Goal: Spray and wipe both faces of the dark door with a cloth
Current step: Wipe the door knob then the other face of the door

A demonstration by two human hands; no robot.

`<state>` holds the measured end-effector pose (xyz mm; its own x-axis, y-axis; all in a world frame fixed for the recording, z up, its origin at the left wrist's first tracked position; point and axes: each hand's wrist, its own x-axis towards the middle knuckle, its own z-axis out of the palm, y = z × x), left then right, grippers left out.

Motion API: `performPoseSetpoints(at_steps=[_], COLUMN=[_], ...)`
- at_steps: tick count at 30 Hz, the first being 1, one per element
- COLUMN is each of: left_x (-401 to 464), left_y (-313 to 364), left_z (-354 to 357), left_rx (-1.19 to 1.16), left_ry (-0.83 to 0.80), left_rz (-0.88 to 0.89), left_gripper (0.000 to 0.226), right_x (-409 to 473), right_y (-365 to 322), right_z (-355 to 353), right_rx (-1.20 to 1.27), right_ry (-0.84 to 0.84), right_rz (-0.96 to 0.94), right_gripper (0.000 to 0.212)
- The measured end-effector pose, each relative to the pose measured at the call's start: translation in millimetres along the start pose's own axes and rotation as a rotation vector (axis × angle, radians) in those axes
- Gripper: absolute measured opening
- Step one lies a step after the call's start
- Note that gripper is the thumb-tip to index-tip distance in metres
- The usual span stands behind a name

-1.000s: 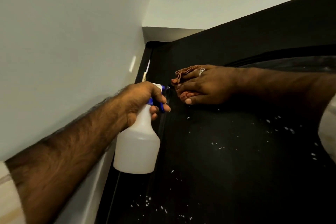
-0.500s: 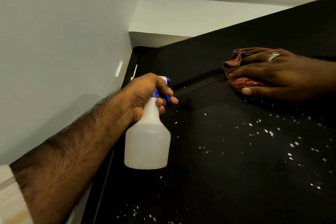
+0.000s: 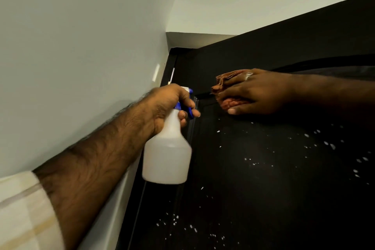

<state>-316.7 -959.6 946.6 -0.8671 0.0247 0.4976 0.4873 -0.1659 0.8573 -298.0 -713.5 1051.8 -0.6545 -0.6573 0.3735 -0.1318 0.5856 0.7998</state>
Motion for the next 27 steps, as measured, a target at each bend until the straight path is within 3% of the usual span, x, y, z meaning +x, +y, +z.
performPoseSetpoints(at_steps=[6, 12, 16, 20, 27], left_x=[0, 2, 6, 8, 6], left_y=[9, -1, -7, -8, -6], left_z=[8, -3, -10, -3, -4], left_rx=[0.012, 0.051, 0.034, 0.042, 0.006], left_ry=[-0.038, -0.003, 0.013, 0.005, -0.010], left_rz=[0.005, 0.002, 0.007, -0.004, 0.010], left_gripper=[0.015, 0.018, 0.017, 0.017, 0.020], right_x=[-50, 10, 57, 42, -29], right_y=[28, -4, -23, -17, 20], right_z=[-8, 4, 11, 10, 8], right_rx=[-0.123, -0.123, -0.113, -0.076, -0.096], right_ry=[-0.076, -0.007, -0.001, -0.002, 0.006], right_rz=[0.117, 0.007, -0.039, -0.012, 0.142], right_gripper=[0.096, 0.070, 0.067, 0.070, 0.104])
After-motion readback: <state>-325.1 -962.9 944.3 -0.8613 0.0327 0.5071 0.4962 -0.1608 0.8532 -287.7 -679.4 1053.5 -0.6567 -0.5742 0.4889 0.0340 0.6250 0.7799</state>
